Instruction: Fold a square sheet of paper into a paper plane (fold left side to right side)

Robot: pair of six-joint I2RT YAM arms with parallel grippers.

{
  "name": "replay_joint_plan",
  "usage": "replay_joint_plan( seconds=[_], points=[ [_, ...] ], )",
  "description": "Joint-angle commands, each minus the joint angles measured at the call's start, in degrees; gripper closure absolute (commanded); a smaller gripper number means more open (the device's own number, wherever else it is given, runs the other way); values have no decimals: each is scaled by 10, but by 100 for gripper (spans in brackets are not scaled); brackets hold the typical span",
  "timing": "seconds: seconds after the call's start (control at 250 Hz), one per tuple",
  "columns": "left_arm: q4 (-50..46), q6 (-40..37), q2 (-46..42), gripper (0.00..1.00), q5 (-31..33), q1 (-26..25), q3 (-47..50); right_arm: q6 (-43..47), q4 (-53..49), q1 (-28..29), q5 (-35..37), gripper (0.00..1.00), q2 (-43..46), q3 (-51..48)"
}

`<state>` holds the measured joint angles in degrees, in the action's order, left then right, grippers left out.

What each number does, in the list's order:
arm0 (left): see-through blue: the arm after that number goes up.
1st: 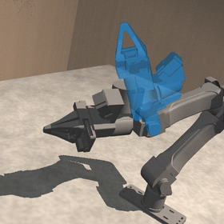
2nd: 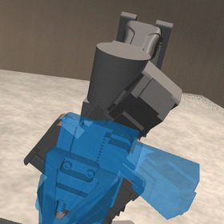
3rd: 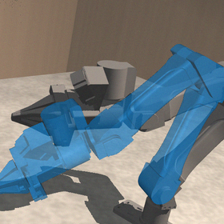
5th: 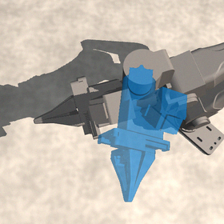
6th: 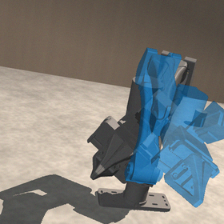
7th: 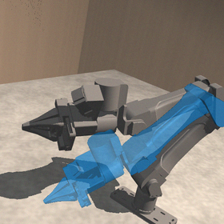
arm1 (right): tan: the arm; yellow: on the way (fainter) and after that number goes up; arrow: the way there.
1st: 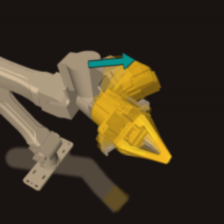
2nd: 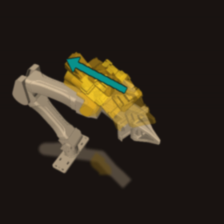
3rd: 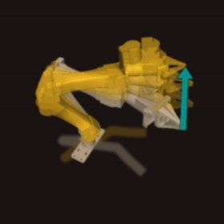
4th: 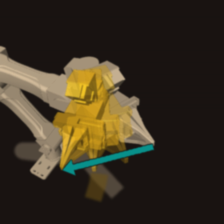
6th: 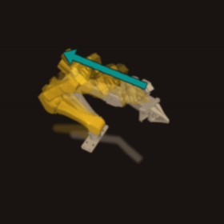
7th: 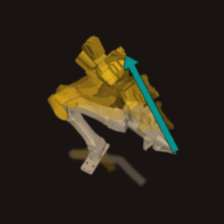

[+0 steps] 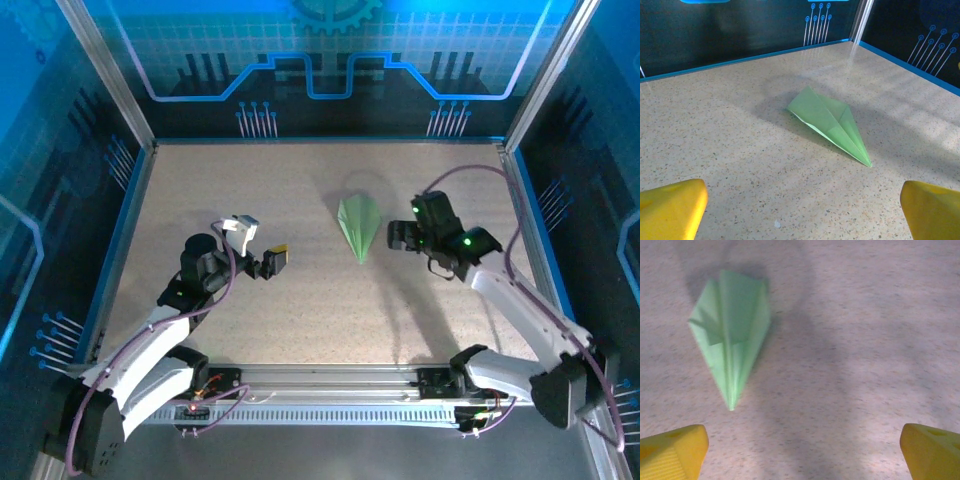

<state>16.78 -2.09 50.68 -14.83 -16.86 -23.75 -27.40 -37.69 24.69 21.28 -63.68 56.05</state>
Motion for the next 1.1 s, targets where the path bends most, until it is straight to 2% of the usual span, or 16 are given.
replay_joint_plan(
  seconds=[0.0,0.188,0.292,0.384,0.515,0.631,0.683,0.799,0.963,1.063,1.095],
  points=[
    [-6,-15,-5,0,-8,7,-17,5,56,-47,24,1,45,-50],
    [-5,-15,-3,0,-8,6,-17,84,156,-118,52,1,71,-123],
    [-6,-16,-2,0,-6,7,-17,159,273,-139,64,1,60,-182],
    [-6,-17,-2,0,-6,6,-17,168,375,-160,96,1,34,-232],
    [-7,-16,-2,0,-6,6,-17,192,517,-213,22,1,-25,-294],
    [-8,-18,-2,0,-7,7,-17,214,641,-220,-15,1,-72,-330],
    [-8,-19,-2,0,-5,6,-17,223,667,-219,-36,1,-79,-332],
    [-10,-22,-1,0,-1,6,-17,235,816,-219,-59,1,-106,-370],
    [-8,-24,1,0,-2,5,-16,237,965,-220,-88,1,-200,-392],
    [-9,-25,4,0,-2,6,-17,252,1019,-208,-83,1,-247,-396],
    [-9,-26,5,0,0,6,-17,252,997,-207,-82,1,-243,-389]
  ],
)
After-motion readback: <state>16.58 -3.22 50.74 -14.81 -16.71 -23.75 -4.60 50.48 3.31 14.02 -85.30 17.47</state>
